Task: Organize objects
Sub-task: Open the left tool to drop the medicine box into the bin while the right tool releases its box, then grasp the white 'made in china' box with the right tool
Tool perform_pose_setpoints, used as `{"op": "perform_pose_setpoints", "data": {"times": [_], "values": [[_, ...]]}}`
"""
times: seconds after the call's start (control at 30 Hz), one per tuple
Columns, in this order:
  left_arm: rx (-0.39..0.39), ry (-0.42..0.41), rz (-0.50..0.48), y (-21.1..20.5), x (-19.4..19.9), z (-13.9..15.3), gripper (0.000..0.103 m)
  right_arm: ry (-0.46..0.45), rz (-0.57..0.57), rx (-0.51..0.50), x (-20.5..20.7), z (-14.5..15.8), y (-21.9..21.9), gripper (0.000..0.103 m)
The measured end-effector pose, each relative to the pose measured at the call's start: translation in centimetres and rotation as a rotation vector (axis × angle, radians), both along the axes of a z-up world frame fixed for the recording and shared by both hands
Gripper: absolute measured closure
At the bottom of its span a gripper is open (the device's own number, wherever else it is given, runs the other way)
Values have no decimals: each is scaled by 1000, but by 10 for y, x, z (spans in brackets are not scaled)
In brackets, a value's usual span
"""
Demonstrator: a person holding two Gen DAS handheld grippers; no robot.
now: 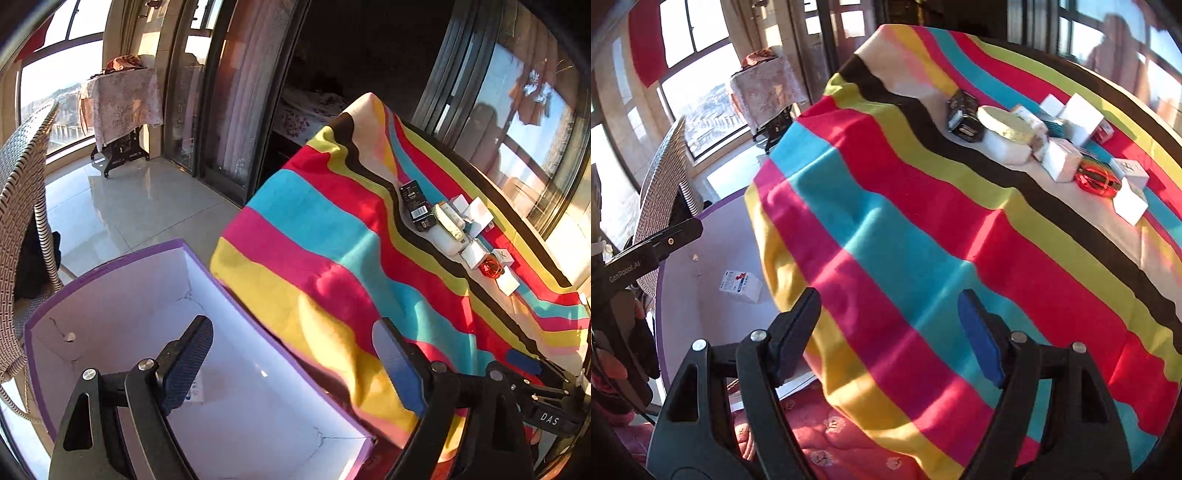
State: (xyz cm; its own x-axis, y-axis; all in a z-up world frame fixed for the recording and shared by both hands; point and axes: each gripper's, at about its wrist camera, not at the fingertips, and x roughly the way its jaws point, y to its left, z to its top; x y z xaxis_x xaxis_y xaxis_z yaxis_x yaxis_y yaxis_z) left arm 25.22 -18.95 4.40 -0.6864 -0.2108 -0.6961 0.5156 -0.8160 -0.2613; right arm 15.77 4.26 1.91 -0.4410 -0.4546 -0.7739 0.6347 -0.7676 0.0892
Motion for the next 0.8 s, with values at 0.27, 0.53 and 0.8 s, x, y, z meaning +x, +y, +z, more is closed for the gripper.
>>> {"op": "perform_pose_setpoints", "data": {"times": [0.27,0.53,0.8], "values": [[-60,-108,-191,70,-150,-5,14,10,-279,16,-71,-5,94,20],[-161,-191,-285,124,-222,-34,14,-61,-496,8,-171,-14,154,19],[-177,-226,-339,130,-226,-38,0,-37,-535,68,-250,-28,129,17]]}}
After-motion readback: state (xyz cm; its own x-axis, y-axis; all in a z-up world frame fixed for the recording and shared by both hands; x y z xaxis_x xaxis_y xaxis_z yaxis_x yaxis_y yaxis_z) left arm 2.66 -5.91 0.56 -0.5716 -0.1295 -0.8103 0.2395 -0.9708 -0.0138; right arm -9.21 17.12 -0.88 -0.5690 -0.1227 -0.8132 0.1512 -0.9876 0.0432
